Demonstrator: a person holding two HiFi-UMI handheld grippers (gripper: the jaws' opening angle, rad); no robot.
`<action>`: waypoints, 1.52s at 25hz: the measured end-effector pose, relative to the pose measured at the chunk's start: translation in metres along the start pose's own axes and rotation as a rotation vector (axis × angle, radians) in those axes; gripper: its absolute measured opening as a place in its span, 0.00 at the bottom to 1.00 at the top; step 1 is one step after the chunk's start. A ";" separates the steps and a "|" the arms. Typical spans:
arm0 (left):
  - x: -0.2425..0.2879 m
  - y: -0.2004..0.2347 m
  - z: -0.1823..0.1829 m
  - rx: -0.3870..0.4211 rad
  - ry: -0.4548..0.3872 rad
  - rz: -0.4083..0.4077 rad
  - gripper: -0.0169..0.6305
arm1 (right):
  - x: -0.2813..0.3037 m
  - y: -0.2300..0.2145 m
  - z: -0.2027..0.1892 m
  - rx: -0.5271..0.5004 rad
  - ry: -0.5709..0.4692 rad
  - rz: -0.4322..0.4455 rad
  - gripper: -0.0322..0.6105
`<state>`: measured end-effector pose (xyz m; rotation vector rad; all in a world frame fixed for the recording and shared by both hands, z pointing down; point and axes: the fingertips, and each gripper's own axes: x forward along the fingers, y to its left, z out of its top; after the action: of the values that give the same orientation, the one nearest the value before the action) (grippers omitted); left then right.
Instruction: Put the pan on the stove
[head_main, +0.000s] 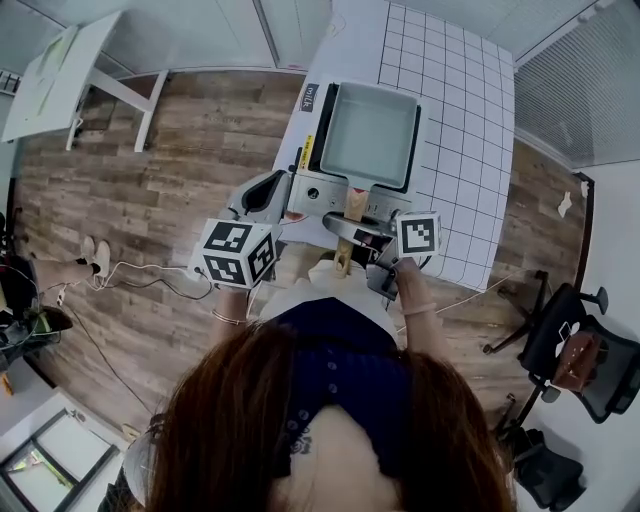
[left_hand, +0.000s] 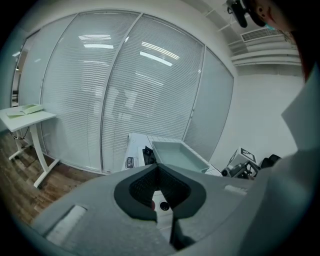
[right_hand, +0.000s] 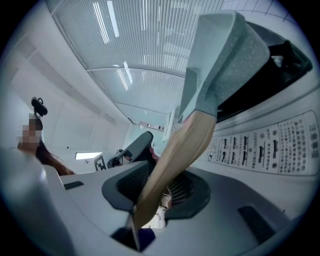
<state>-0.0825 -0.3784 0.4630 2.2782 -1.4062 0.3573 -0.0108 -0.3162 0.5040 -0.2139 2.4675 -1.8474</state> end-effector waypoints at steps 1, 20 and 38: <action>0.001 0.001 0.000 0.002 0.002 0.002 0.04 | 0.000 0.000 0.001 -0.001 -0.002 0.004 0.24; 0.005 0.001 0.000 -0.009 0.001 0.010 0.04 | 0.001 -0.011 0.004 0.022 0.003 0.010 0.24; -0.008 -0.005 -0.010 -0.004 0.009 0.004 0.04 | -0.006 -0.014 0.006 0.096 -0.104 0.032 0.39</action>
<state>-0.0812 -0.3650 0.4673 2.2679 -1.4062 0.3648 -0.0027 -0.3247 0.5151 -0.2575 2.2949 -1.8862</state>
